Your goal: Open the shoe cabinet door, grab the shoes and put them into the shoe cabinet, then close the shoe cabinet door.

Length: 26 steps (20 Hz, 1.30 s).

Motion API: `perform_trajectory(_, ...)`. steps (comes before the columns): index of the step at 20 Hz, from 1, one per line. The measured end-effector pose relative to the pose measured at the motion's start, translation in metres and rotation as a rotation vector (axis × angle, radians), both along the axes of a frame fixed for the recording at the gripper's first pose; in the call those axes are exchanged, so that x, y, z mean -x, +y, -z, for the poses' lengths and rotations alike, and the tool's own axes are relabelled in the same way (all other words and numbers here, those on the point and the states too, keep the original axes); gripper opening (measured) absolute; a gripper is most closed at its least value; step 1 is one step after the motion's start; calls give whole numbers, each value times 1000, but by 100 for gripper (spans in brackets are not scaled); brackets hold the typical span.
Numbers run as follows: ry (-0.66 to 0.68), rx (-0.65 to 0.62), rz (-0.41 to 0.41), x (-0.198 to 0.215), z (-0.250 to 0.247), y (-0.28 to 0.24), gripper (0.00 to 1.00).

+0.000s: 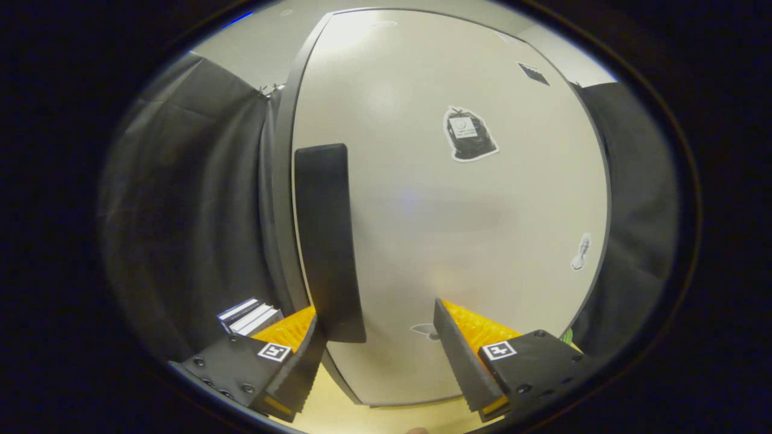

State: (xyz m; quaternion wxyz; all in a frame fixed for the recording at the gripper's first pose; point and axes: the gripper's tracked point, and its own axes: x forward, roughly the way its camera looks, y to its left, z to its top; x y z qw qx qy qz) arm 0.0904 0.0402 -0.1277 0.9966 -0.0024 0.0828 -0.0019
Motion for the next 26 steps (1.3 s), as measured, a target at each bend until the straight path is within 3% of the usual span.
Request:
perform_trajectory(7,0,-18,-9,1,2,3,98)
perform_trajectory(16,-112,-62,-69,31,-31,9,97)
perform_trajectory(26,-209,17,45,79,-66,-77,97)
